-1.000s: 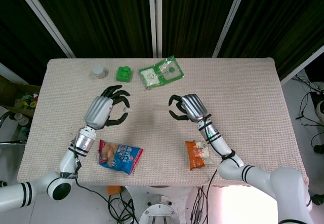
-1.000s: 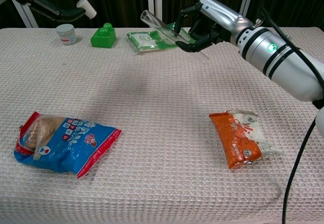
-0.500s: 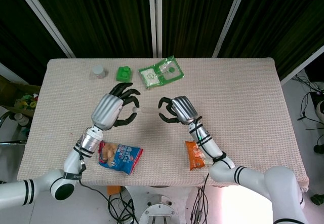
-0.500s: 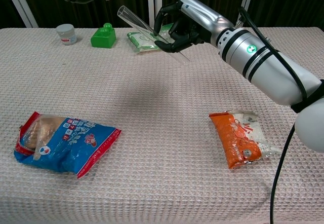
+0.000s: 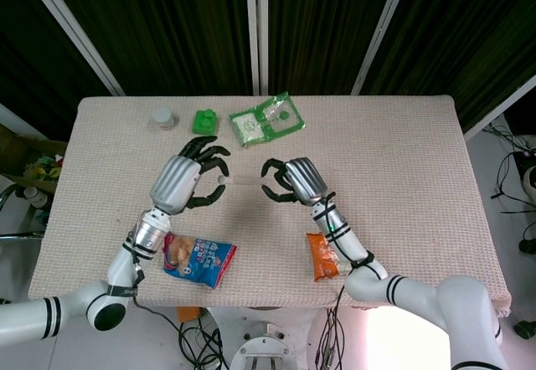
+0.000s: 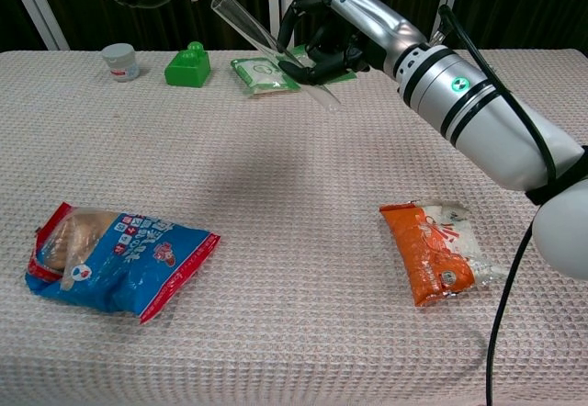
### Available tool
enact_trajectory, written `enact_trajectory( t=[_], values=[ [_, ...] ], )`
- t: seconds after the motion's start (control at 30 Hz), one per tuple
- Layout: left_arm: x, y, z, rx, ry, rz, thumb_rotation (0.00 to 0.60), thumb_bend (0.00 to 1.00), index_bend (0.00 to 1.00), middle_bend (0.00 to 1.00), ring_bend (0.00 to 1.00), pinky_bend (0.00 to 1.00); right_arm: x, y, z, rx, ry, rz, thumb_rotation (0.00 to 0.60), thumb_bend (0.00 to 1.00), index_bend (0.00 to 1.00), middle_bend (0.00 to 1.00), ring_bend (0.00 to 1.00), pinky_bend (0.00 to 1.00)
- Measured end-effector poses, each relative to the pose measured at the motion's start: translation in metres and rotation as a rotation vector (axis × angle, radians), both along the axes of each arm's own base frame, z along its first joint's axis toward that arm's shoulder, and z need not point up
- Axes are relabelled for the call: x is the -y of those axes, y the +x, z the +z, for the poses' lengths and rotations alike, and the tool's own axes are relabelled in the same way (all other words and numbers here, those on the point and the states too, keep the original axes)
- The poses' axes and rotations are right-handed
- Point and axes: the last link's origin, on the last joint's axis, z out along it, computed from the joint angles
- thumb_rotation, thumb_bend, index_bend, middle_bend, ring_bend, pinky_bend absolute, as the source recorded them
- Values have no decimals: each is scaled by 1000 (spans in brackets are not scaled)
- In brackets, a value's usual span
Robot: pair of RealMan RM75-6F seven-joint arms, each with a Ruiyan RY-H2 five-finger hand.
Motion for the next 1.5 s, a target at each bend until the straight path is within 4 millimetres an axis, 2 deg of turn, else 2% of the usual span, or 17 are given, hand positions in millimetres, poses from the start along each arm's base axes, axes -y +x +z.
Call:
enact_trajectory(
  t=[1.5],
  values=[
    [-1, 6, -11, 65, -19, 11, 600, 481, 600, 280, 117, 127, -3, 9, 0, 65, 11, -1, 600, 825, 972, 1000, 1000, 1000]
  ],
)
